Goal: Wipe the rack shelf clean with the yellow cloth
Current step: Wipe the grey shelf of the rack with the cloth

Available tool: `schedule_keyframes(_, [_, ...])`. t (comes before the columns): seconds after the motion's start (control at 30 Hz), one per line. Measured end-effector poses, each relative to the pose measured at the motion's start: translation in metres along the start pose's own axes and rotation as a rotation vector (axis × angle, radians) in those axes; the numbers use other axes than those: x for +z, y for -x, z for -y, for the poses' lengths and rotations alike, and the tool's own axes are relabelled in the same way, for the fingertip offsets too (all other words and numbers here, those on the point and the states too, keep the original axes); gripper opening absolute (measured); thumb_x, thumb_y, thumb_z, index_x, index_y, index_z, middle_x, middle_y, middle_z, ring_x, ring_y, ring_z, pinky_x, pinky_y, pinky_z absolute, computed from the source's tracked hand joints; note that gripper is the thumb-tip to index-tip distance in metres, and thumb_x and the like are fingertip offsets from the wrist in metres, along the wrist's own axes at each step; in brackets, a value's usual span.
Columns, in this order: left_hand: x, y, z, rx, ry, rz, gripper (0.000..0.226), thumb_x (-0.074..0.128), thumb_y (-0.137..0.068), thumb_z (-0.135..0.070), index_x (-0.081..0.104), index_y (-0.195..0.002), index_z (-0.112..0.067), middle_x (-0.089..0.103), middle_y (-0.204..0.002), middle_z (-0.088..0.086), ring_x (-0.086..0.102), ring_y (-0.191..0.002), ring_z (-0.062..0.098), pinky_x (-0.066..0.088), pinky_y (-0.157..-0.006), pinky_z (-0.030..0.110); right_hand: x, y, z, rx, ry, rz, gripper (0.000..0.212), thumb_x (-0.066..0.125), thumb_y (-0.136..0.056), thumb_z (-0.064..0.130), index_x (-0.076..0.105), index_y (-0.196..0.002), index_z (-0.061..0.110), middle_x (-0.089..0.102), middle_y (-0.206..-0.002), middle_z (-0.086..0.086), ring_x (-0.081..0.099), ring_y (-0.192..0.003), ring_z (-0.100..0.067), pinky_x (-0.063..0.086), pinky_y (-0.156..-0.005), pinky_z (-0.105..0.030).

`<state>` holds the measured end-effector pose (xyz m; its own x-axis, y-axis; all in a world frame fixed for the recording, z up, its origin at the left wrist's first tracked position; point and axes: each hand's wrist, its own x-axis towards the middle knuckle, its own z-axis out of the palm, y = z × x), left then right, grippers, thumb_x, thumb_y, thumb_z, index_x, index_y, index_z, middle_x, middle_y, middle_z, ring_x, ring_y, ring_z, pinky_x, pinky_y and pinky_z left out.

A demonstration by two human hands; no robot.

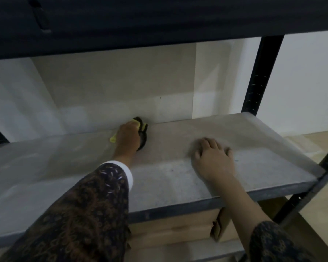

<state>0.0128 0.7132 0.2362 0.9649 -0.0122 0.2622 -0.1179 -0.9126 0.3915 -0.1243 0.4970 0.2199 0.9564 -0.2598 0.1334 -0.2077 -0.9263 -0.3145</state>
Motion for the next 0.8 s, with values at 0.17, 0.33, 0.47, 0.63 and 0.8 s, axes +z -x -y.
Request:
schedule_keyframes(0.17, [-0.022,0.007,0.042,-0.147,-0.047,-0.02,0.04,0.049,-0.089,-0.005,0.054,-0.129,-0.007,0.054,-0.13,0.025,0.049,-0.121,0.041,0.037,-0.106,0.049,-0.004,0.003,0.0,-0.005,0.005,0.005,0.054,0.026,-0.095,0.041,0.034,-0.144,0.02,0.029,-0.155,0.002,0.026,-0.143,-0.017,0.012,-0.117,-0.053])
schedule_keyframes(0.33, [-0.044,0.023,0.042,-0.023,0.018,-0.113,0.033,0.054,-0.086,-0.021,0.064,-0.109,0.0,0.062,-0.118,0.025,0.057,-0.112,0.039,0.044,-0.095,0.039,-0.004,0.003,0.002,-0.003,0.021,0.028,0.054,0.026,-0.097,0.041,0.031,-0.146,0.019,0.025,-0.156,0.001,0.02,-0.145,-0.018,0.009,-0.118,-0.054])
schedule_keyframes(0.47, [-0.027,0.054,-0.044,0.199,0.189,-0.059,0.039,0.056,-0.084,-0.04,0.066,-0.098,-0.004,0.066,-0.111,0.02,0.063,-0.108,0.029,0.05,-0.092,0.033,-0.006,0.004,0.006,-0.005,0.013,0.027,0.052,0.028,-0.097,0.039,0.033,-0.144,0.018,0.028,-0.155,-0.001,0.023,-0.144,-0.02,0.012,-0.117,-0.054])
schedule_keyframes(0.63, [0.014,0.078,-0.059,0.172,-0.041,0.149,0.044,0.05,-0.09,-0.012,0.046,-0.134,-0.012,0.04,-0.146,0.009,0.034,-0.134,0.028,0.027,-0.111,0.034,-0.01,0.007,0.005,-0.007,0.023,0.038,0.054,0.029,-0.096,0.04,0.033,-0.145,0.019,0.029,-0.155,-0.002,0.025,-0.143,-0.022,0.014,-0.116,-0.054])
schedule_keyframes(0.8, [-0.029,0.079,0.021,-0.043,-0.088,0.028,0.05,0.05,-0.09,-0.02,0.045,-0.139,-0.016,0.047,-0.142,0.016,0.046,-0.127,0.035,0.038,-0.107,0.037,-0.015,0.009,0.007,0.009,0.005,0.07,0.054,0.029,-0.096,0.041,0.034,-0.145,0.018,0.03,-0.154,-0.002,0.027,-0.142,-0.023,0.015,-0.116,-0.054])
